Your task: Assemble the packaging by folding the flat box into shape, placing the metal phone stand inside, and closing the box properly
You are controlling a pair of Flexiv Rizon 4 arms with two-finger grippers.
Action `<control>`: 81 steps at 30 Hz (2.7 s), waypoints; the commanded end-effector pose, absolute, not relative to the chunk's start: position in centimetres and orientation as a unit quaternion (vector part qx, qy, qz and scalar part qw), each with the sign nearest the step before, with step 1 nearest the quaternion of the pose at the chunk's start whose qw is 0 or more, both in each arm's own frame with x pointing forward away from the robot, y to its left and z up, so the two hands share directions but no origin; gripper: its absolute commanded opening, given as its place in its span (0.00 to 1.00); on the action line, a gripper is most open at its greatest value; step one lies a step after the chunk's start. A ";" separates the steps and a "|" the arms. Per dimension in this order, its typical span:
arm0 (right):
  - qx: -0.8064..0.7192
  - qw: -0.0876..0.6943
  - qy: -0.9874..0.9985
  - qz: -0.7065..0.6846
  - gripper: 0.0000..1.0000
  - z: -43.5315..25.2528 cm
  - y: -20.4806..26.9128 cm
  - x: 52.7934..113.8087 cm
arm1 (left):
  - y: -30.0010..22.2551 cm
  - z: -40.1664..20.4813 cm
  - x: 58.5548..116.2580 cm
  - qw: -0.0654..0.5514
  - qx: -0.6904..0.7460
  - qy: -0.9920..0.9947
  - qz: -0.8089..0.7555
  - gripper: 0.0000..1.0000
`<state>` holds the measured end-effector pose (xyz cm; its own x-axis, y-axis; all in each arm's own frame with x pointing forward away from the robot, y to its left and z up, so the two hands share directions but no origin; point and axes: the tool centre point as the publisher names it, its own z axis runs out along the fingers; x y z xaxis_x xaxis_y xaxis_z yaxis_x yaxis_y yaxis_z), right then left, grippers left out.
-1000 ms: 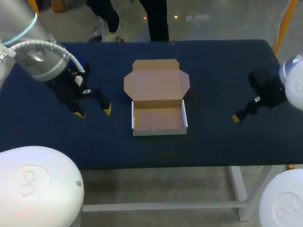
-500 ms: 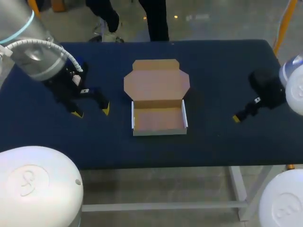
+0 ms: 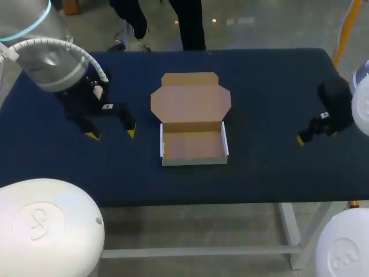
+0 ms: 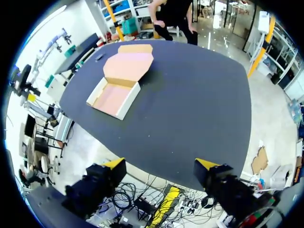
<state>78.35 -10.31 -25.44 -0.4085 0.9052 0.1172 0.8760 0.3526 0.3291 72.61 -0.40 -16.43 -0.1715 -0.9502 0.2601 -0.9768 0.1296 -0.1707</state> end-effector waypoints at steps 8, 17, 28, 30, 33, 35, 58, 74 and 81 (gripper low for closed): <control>0.565 0.025 0.805 0.181 1.00 -24.1 -11.2 78.5 | 0.0 -16.6 72.4 0.028 0.650 -0.743 0.159 1.00; 0.588 0.013 0.789 0.179 1.00 -23.0 -11.5 78.4 | 0.3 -16.9 72.5 0.012 0.664 -0.730 0.159 1.00; 0.616 -0.009 0.770 0.163 1.00 -22.6 -11.5 78.2 | 0.6 -17.0 72.5 -0.010 0.677 -0.718 0.159 1.00; 0.620 -0.010 0.768 0.160 1.00 -22.6 -11.5 78.2 | 0.7 -17.1 72.5 -0.014 0.679 -0.716 0.157 1.00; 0.628 -0.008 0.764 0.152 1.00 -22.6 -11.4 78.2 | 0.8 -17.2 72.5 -0.021 0.683 -0.713 0.155 1.00; 0.632 -0.007 0.761 0.148 1.00 -22.6 -11.4 78.2 | 0.8 -17.2 72.5 -0.021 0.683 -0.713 0.155 1.00; 0.653 -0.004 0.746 0.130 1.00 -22.6 -11.2 78.0 | 2.5 -17.7 73.3 -0.009 0.712 -0.685 0.154 1.00; 0.653 -0.004 0.746 0.130 1.00 -22.6 -11.2 78.0 | 4.1 -20.6 76.3 -0.008 0.728 -0.669 0.146 1.00; 0.653 -0.004 0.746 0.130 1.00 -22.6 -11.2 78.0 | 5.7 -22.4 78.1 -0.012 0.737 -0.659 0.147 1.00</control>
